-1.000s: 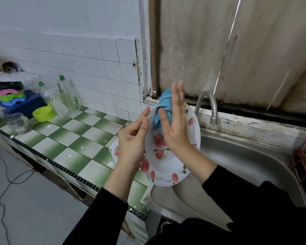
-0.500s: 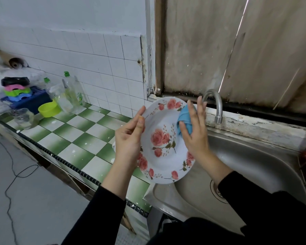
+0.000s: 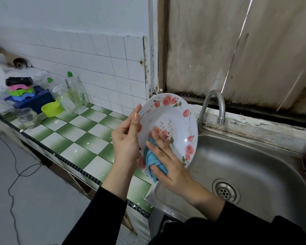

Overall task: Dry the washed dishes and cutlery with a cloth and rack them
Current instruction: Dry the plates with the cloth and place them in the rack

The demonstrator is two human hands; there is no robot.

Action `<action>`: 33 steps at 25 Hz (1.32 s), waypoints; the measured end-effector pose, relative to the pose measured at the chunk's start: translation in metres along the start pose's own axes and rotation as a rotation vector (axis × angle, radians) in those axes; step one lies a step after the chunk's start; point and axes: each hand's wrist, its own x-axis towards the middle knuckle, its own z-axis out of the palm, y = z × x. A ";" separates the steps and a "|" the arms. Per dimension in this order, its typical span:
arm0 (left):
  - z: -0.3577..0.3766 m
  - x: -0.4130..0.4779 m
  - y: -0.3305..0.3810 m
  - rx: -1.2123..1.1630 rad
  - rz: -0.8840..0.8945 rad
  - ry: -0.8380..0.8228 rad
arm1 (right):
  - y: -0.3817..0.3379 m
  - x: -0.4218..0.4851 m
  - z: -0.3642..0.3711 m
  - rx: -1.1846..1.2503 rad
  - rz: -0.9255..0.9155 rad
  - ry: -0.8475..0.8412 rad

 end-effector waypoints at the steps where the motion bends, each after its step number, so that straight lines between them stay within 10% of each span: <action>1: -0.003 0.001 0.001 0.010 0.006 0.020 | 0.016 -0.010 -0.004 -0.089 0.015 -0.015; 9: 0.007 -0.022 -0.006 0.011 -0.077 -0.063 | 0.056 0.065 -0.055 -0.068 0.390 0.529; 20: -0.005 -0.005 0.019 -0.040 0.032 0.118 | -0.003 0.000 -0.006 -0.032 0.035 -0.029; 26: 0.000 -0.009 0.016 -0.012 0.045 0.026 | 0.054 0.023 -0.050 -0.053 0.538 0.369; 33: 0.018 -0.022 0.014 0.033 0.088 -0.014 | -0.020 0.074 -0.022 0.096 0.254 0.310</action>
